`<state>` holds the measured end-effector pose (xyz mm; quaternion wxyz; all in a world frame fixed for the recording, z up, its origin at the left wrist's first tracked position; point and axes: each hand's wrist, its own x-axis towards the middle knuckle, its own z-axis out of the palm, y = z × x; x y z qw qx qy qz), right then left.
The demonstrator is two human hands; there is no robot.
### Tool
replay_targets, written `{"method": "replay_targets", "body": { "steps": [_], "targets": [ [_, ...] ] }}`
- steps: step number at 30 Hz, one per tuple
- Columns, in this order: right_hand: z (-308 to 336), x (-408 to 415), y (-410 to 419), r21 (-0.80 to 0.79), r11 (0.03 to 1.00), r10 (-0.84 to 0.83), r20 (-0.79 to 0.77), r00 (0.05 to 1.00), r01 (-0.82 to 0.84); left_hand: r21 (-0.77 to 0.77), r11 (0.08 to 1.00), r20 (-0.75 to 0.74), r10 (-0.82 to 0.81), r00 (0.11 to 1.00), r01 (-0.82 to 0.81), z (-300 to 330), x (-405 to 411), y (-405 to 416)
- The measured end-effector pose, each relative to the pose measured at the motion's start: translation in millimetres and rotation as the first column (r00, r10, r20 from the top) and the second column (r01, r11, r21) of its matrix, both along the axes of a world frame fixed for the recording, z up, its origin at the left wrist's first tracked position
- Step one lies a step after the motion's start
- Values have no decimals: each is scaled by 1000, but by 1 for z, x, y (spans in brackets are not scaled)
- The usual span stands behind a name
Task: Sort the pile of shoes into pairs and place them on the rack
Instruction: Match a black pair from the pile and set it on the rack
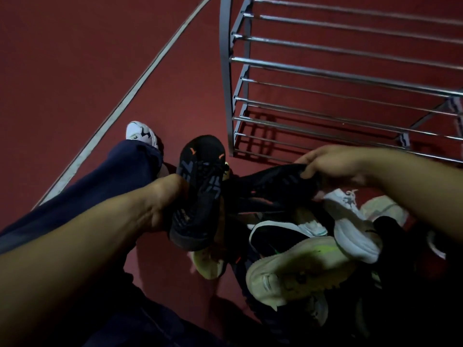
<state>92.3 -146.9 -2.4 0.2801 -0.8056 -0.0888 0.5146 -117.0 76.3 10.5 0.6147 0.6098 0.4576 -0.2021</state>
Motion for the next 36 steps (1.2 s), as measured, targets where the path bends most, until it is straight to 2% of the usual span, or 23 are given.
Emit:
{"method": "replay_targets", "body": {
  "steps": [5,7,9,11,14,17,21,24,27,30,31,33,36],
  "targets": [
    [27,20,-76,-63,998,-7,16,1000,8,-31,996,-37,-79,996,78,-5,12,-17],
    [14,12,-82,-59,992,-102,168,980,113,-39,989,-72,-143,987,140,-10,17,-32],
    [-6,4,-78,-6,965,-243,345,907,261,-33,980,-95,-200,975,197,-18,23,-48],
    [-25,-7,-73,10,944,-305,400,864,329,-35,966,-104,-258,960,256,-26,29,-59],
    [-43,-21,-70,12,894,-423,352,835,448,55,955,-109,-285,952,292,-33,31,-60],
    [-45,-26,-62,79,856,-513,247,822,511,99,949,-104,-289,952,299,-40,32,-52],
    [-48,-28,-51,113,812,-581,57,812,573,57,941,-116,-326,938,334,-43,30,-49],
    [-52,-32,-38,158,736,-670,39,741,658,49,943,-147,-318,937,328,-44,26,-48],
    [-42,-24,-26,207,651,-755,68,652,731,116,971,-141,-192,971,209,-48,25,-38],
    [-26,-2,-37,142,741,-651,389,651,656,216,976,-54,-9,999,21,-47,23,-23],
    [-18,4,-45,121,766,-614,428,663,631,207,977,-18,46,999,-41,-51,23,-17],
    [-5,12,-63,99,790,-599,334,728,605,165,983,-28,82,996,-77,-51,22,-11],
    [-4,10,-83,-66,867,-462,261,847,493,61,997,-107,43,993,-37,-50,21,-16]
  ]
}}
